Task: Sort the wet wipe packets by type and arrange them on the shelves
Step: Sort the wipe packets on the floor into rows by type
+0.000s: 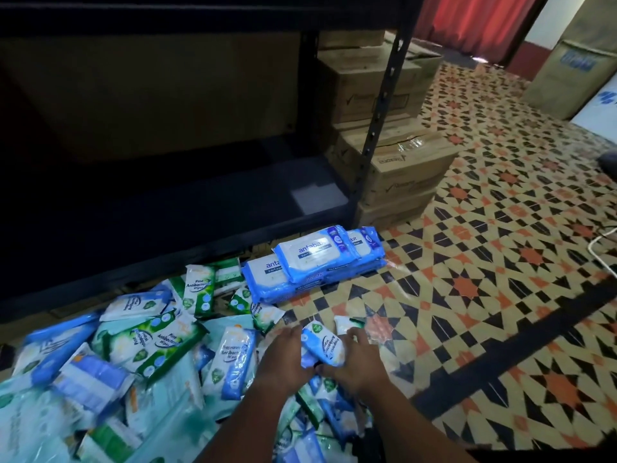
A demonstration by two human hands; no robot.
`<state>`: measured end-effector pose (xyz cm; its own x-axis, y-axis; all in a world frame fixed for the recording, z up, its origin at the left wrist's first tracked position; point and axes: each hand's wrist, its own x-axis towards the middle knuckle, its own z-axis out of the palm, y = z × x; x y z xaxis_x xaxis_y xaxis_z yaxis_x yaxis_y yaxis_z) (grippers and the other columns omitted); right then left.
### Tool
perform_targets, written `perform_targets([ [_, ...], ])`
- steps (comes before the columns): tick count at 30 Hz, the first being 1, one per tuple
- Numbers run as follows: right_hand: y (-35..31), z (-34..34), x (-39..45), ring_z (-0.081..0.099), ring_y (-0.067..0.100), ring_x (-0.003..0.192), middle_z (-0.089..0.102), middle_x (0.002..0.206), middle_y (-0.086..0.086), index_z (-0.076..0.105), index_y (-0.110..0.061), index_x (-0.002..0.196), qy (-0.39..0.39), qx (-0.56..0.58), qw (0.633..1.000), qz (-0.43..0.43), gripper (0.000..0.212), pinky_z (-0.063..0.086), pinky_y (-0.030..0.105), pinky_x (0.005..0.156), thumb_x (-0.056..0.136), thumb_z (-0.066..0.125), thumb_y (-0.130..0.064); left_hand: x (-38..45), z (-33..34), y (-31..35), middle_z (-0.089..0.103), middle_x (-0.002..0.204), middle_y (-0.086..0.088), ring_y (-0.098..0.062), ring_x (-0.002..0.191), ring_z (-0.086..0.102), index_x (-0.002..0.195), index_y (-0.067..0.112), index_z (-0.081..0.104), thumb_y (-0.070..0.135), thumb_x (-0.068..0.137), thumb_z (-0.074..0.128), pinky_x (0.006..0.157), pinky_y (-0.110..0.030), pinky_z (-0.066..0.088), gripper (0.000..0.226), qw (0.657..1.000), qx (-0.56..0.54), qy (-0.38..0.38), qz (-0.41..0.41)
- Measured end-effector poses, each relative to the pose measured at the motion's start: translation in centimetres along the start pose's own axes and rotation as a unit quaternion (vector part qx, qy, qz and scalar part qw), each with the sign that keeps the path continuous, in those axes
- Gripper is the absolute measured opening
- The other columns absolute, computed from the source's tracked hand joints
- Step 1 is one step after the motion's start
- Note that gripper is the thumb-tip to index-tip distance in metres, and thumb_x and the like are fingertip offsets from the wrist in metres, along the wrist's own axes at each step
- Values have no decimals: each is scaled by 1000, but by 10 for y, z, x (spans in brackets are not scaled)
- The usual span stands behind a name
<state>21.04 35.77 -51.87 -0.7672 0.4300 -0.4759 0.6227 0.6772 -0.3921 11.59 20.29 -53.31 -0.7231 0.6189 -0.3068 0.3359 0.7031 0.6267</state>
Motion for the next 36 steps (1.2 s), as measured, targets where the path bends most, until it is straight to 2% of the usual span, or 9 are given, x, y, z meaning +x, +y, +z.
perform_targets([
  [5, -1, -1, -23, 55, 28, 106, 40, 125, -3, 61, -28, 118, -1, 10, 1000, -4, 93, 48, 35, 85, 43, 53, -83, -15, -1, 6, 55, 122, 2, -20, 117, 55, 126, 22, 54, 58, 65, 80, 91, -31, 47, 76, 999, 28, 0, -16],
  [11, 8, -3, -33, 58, 21, 110, 45, 127, -2, 54, -29, 128, -34, 18, 999, 1, 93, 49, 35, 86, 56, 56, -88, -21, -12, 10, 64, 112, 1, -20, 105, 63, 116, 24, 60, 59, 56, 69, 81, -31, 52, 70, 998, 49, -35, -9],
  [14, 15, -13, -33, 63, 17, 105, 63, 118, -5, 59, -32, 123, -3, 81, 997, 19, 85, 53, 35, 86, 58, 61, -87, -22, -17, 8, 63, 103, 2, -19, 94, 64, 110, 25, 62, 57, 65, 59, 74, -32, 52, 55, 999, 38, 26, 16],
  [17, 18, -29, -31, 66, 7, 78, 69, 91, -9, 61, -31, 103, 73, 171, 981, 50, 54, 55, 31, 67, 68, 73, -70, -21, -23, 13, 65, 83, 4, -10, 71, 63, 92, 24, 61, 46, 84, 60, 61, -28, 49, 23, 994, -59, 97, -9],
  [20, 21, -38, -24, 67, 7, 84, 73, 99, -7, 66, -27, 108, 131, 329, 933, 68, 52, 55, 30, 63, 66, 92, -42, -13, -26, 23, 62, 71, 1, -19, 68, 70, 84, 20, 60, 61, 93, 54, 65, -41, 60, 42, 961, -227, 124, -97],
  [24, 22, -48, -21, 73, 23, 81, 77, 91, 3, 69, -12, 103, 132, 482, 861, 94, 53, 61, 33, 61, 60, 98, -23, -4, -26, 47, 52, 45, -1, -25, 50, 68, 77, 2, 54, 42, 100, 56, 60, -41, 58, 47, 900, -396, 69, -170],
  [28, 21, -49, -19, 74, 28, 80, 77, 93, 11, 70, -6, 107, 134, 570, 806, 85, 45, 63, 47, 71, 70, 91, -23, -6, -20, 61, 75, 73, -13, -36, 69, 74, 111, 0, 60, 21, 99, 63, 64, -38, 61, 25, 822, -537, 12, -187],
  [31, 27, -49, -14, 74, 28, 77, 76, 98, 14, 67, -8, 116, 132, 619, 767, 108, 37, 62, 43, 70, 82, 82, -13, -3, -15, 63, 76, 91, -20, -39, 73, 74, 110, 2, 61, 15, 97, 66, 74, -45, 61, 19, 824, -532, 5, -197],
  [36, 34, -65, -5, 74, 27, 87, 74, 105, 9, 62, -10, 118, 214, 603, 755, 142, 45, 58, 32, 63, 78, 84, -4, 10, -13, 64, 71, 108, -18, -40, 81, 73, 106, -2, 59, 7, 94, 65, 74, -46, 63, 16, 827, -521, -6, -212],
])
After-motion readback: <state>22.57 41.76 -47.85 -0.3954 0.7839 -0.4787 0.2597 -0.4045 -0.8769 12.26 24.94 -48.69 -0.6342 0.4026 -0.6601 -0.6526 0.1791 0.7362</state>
